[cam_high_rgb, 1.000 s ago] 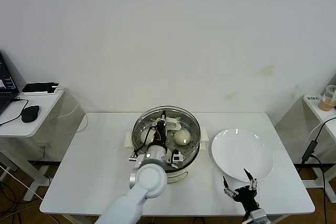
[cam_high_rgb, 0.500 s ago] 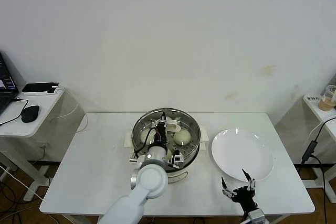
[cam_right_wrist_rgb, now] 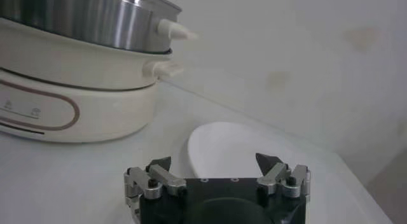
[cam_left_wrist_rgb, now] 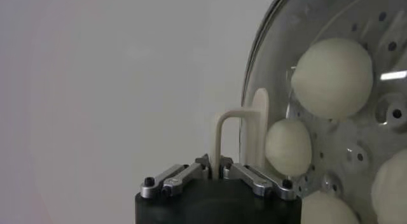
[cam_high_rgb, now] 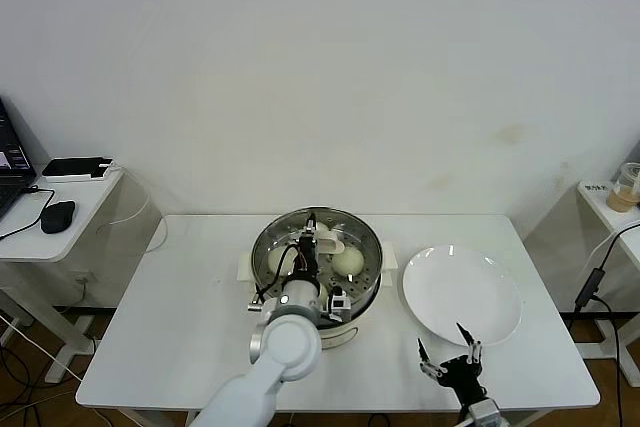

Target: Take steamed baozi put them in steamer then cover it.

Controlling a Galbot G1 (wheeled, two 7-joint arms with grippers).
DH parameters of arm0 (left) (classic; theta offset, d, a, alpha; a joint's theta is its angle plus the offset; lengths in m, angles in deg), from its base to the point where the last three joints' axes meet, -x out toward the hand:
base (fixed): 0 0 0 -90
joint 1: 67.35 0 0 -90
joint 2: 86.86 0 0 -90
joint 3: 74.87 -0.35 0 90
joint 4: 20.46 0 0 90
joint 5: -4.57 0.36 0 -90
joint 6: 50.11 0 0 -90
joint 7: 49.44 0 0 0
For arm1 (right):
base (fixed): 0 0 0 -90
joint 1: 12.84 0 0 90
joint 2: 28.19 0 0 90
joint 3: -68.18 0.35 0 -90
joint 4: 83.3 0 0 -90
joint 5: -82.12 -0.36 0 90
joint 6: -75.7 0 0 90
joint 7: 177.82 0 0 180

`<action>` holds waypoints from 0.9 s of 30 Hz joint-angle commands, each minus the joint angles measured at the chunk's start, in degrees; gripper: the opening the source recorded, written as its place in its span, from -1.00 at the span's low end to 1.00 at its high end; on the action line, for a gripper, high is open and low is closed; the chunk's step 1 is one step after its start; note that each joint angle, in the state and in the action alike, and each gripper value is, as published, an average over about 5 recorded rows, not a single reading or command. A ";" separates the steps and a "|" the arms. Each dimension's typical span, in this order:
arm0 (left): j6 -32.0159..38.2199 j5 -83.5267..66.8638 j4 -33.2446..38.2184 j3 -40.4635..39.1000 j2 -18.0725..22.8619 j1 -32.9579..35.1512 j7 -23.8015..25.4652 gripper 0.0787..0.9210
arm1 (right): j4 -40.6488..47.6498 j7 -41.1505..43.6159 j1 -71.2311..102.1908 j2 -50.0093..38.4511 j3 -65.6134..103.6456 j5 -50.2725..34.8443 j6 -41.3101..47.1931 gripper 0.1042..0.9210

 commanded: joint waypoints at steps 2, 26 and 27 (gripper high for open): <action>-0.15 -1.46 2.97 0.33 -1.28 0.67 -0.24 -0.35 | -0.17 0.06 0.10 0.15 -0.24 0.39 0.09 0.76; 4.86 -8.14 25.05 5.10 -13.38 17.12 -6.92 0.77 | -1.63 -0.04 1.75 -0.04 0.02 0.76 0.51 0.76; 5.49 -10.08 26.09 6.53 -13.45 18.60 -8.60 0.77 | -1.72 -0.10 1.84 -0.28 0.03 0.06 0.44 0.76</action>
